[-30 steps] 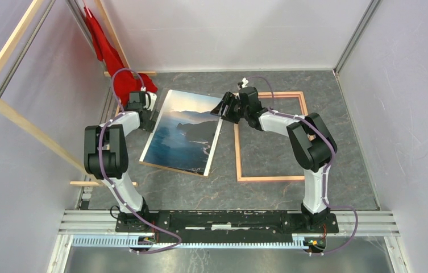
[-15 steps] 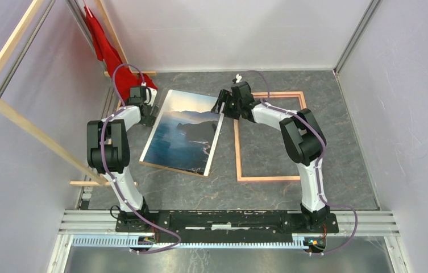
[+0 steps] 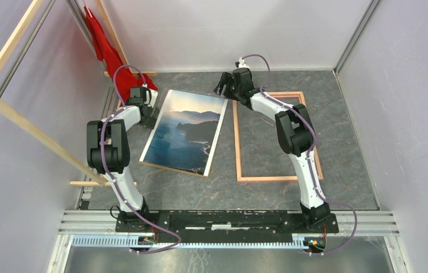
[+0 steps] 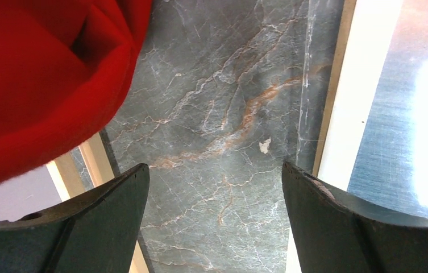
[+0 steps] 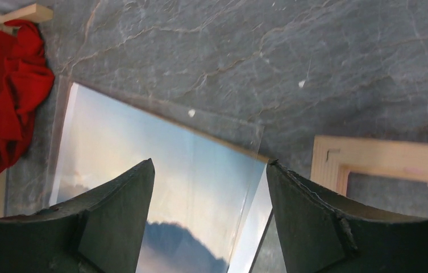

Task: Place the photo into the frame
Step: Pick up the photo frame item at the center of the board.

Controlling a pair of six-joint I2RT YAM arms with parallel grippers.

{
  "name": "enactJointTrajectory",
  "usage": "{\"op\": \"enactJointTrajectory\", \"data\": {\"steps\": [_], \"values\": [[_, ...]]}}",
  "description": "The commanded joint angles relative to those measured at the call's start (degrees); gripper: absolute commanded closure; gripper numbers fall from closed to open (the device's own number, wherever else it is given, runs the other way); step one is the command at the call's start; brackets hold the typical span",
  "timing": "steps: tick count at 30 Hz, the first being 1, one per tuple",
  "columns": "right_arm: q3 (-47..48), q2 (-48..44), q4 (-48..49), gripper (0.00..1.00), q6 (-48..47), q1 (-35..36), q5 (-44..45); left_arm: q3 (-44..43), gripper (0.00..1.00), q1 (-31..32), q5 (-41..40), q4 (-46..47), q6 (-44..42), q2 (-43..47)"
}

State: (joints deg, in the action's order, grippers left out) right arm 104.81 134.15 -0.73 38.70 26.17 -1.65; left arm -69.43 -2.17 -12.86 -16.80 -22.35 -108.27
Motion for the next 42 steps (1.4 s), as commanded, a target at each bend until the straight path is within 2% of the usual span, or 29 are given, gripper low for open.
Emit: {"op": "enactJointTrajectory", "data": {"steps": [1, 10, 18, 24, 33, 42], "values": [[5.66, 4.11, 2.18, 0.21, -2.23, -0.18, 0.62, 0.58, 0.08, -0.12, 3.57, -1.37, 0.33, 0.70], [7.72, 7.77, 3.00, 0.21, -1.28, -0.21, 1.30, 1.55, 0.09, 0.00, 1.98, -0.27, -0.69, -0.03], [12.07, 11.24, -1.58, 0.23, -0.16, -0.21, 5.10, 1.73, 0.09, -0.02, 2.60, 0.06, -0.64, 0.11], [12.62, 12.59, -2.43, 0.24, 0.97, -0.18, 3.81, 2.63, 0.09, -0.03, 2.66, 1.09, -0.75, -0.75], [8.21, 10.36, 8.52, 0.25, 8.52, -0.38, -6.38, 2.54, 0.10, -0.02, 4.39, 0.65, -0.89, -1.54], [5.47, 6.22, 16.59, 0.25, 11.63, -0.74, -11.11, 2.10, 0.11, -0.02, 5.16, -0.35, -1.63, -2.73]]}}
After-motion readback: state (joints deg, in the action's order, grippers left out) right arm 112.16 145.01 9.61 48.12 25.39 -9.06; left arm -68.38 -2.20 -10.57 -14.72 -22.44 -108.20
